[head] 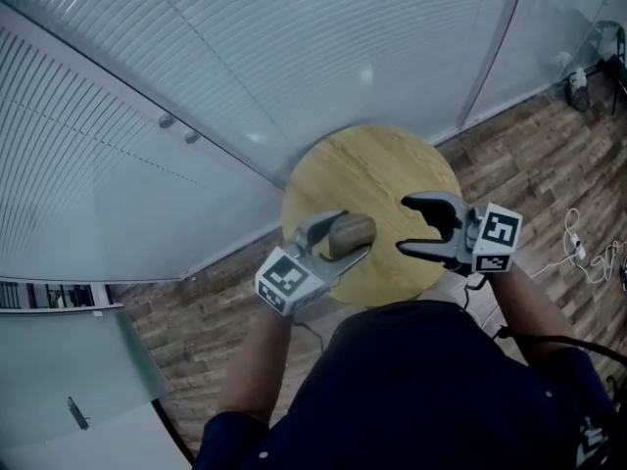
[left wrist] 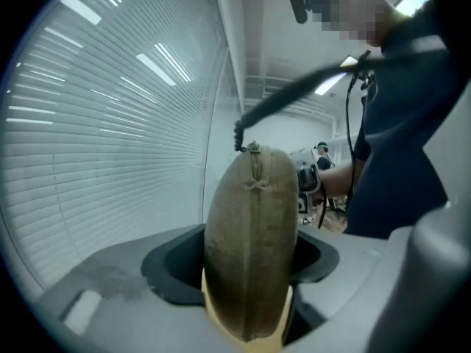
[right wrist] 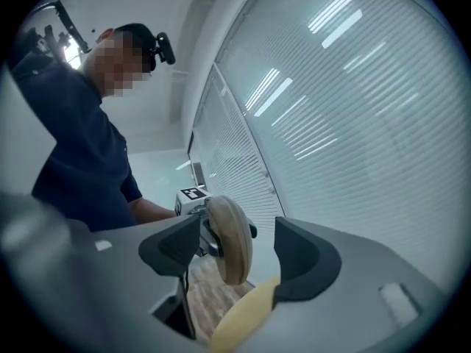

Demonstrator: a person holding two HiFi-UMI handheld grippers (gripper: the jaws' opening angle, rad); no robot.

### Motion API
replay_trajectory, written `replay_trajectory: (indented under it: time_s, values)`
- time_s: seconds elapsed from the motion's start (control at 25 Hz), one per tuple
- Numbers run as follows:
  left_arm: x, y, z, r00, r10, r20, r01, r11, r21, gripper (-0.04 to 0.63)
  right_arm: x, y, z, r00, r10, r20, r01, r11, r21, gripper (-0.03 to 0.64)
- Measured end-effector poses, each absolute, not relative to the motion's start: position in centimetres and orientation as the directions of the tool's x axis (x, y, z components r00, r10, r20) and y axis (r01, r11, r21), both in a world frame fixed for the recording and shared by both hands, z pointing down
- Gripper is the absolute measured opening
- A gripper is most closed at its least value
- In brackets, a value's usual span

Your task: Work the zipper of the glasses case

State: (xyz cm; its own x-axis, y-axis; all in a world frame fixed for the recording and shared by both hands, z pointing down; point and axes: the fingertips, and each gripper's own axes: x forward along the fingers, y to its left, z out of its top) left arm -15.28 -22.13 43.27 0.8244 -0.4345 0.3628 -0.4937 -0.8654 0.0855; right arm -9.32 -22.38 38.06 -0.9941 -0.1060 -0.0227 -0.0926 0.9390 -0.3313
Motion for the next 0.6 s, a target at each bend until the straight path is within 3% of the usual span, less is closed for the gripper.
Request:
replay_trajectory:
  time_s: [0.12, 0.28, 0.44, 0.6]
  values:
    - [-15.0, -22.4, 44.7, 0.807, -0.405, 0.430, -0.458, -0.889, 0.021, 0.307, -11.4, -21.0, 35.8, -0.999, -0.008, 0.044, -0.017, 0.980, -0.200, 0.252]
    - [-13.9, -22.3, 47.0, 0.744, -0.369, 0.558, -0.395, -0.915, -0.079, 0.307, -13.9, -19.2, 36.8, -0.954, 0.016, 0.300, 0.017, 1.000, 0.003, 0.244]
    - [-12.8, -21.5, 49.4, 0.685, -0.317, 0.655, -0.346, -0.934, -0.090, 0.308, -15.2, -18.8, 37.7, -0.931, 0.041, 0.363, 0.076, 0.994, 0.082, 0.168]
    - [-11.9, -20.9, 51.0, 0.627, -0.289, 0.724, -0.281, -0.950, -0.136, 0.308, -15.8, -18.9, 39.4, -0.913, 0.087, 0.399, 0.130, 0.988, 0.083, 0.140]
